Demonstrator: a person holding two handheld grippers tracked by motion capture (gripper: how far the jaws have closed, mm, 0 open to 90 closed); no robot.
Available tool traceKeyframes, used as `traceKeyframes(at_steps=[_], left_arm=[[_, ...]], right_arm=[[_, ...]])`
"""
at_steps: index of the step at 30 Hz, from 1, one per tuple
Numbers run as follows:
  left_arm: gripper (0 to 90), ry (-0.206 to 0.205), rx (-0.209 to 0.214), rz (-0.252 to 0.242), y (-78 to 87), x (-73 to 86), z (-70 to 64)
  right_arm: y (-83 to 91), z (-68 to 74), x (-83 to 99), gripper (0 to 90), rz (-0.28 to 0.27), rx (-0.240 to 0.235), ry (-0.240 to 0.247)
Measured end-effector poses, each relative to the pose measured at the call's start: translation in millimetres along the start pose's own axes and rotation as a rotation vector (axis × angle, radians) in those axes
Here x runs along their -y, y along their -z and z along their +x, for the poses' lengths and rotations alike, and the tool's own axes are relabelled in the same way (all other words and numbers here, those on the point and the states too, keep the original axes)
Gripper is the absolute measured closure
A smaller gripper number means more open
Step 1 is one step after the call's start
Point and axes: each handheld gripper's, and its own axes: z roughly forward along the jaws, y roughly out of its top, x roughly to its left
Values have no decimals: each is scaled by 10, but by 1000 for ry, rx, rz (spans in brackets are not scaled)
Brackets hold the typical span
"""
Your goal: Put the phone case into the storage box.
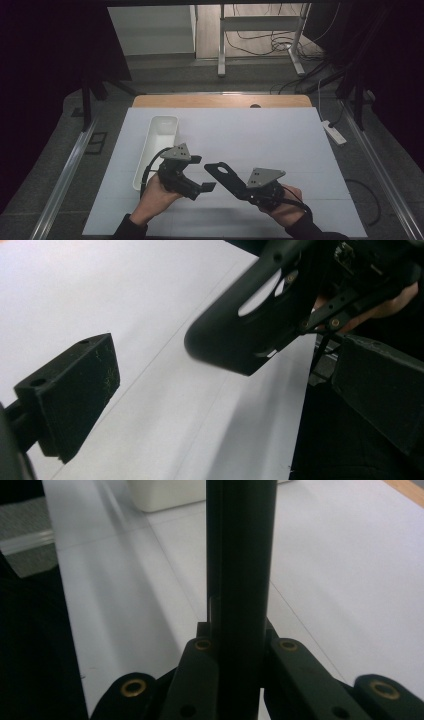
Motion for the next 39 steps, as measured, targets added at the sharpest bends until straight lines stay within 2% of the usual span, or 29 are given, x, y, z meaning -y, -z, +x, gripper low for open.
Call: traceKeyframes(at_steps=[2, 10, 15, 23, 25, 27, 33, 35, 39], left_arm=[[0, -7, -1, -4, 6, 7, -3], [0, -42, 3, -38, 31, 63, 9], [0, -43, 18, -53, 27, 97, 30], [10, -23, 46, -64, 18, 127, 57], [79, -24, 40, -63, 22, 131, 52], [174, -22, 69, -73, 28, 141, 58], [439, -1, 99, -97, 66, 148, 80], [494, 8, 119, -114, 81, 152, 95], [599, 23, 126, -113, 88, 150, 108]], right_arm=[[10, -10, 3, 868, -7, -10, -8], [85, -88, 35, 868, -44, -113, -61], [99, -107, 49, 868, -58, -180, -78], [79, -96, 55, 867, -53, -222, -87], [73, -95, 56, 867, -56, -230, -94], [72, -99, 57, 867, -56, -231, -93], [71, -98, 55, 867, -54, -227, -94], [68, -96, 53, 868, -52, -225, -96], [57, -92, 50, 868, -46, -225, -95]])
